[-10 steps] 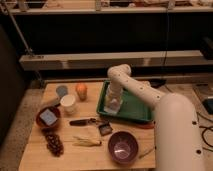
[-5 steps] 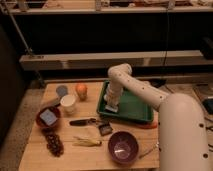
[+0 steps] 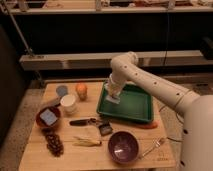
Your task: Place towel in table surface
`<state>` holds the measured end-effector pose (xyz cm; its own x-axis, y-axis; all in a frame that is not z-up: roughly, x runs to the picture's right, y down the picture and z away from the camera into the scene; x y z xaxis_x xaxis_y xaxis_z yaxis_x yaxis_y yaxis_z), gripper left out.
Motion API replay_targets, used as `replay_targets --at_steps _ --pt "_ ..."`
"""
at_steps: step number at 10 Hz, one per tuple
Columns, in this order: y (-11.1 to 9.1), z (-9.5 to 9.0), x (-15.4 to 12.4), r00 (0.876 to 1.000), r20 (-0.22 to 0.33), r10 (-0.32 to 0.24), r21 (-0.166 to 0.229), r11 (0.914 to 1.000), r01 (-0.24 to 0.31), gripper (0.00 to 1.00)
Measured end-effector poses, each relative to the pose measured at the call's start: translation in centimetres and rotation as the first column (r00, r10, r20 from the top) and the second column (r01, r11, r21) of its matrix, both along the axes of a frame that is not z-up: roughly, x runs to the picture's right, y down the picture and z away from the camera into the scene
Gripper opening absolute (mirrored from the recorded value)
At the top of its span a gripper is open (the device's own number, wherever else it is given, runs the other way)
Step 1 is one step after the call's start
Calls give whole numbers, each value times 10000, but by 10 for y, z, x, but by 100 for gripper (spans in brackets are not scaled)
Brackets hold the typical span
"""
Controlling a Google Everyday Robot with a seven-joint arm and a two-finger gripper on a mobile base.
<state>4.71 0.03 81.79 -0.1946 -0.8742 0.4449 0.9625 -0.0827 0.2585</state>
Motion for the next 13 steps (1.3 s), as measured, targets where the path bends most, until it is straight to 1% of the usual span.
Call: replay_targets --at_steps 1,2,3,4,5,6,7,8,11,12,13 --pt "-7 -16 -5 9999 132 -90 189 9998 88 0" --pt "-12 -34 -13 9989 353 -310 289 9991 300 0" --pt "-12 -52 -27 9956 744 -573 288 9981 553 0" --pt "-7 -63 -37 9905 1130 -783 230 9968 761 0" --pt "3 -72 -55 9796 1634 -1166 191 9932 1151 0" --pt "15 -78 -80 9583 2199 -1827 267 9831 1813 0" --pt "20 -82 -89 9483 2440 -2028 291 9790 2019 0" --pt "19 -80 -85 9497 2364 -2053 332 9786 2033 0" --pt "20 -80 -87 9482 2398 -2082 333 9779 2063 0" --pt "21 -80 -87 9447 2461 -2167 358 9761 2145 0" --pt "27 -80 -93 9339 2562 -2493 465 9682 2457 0"
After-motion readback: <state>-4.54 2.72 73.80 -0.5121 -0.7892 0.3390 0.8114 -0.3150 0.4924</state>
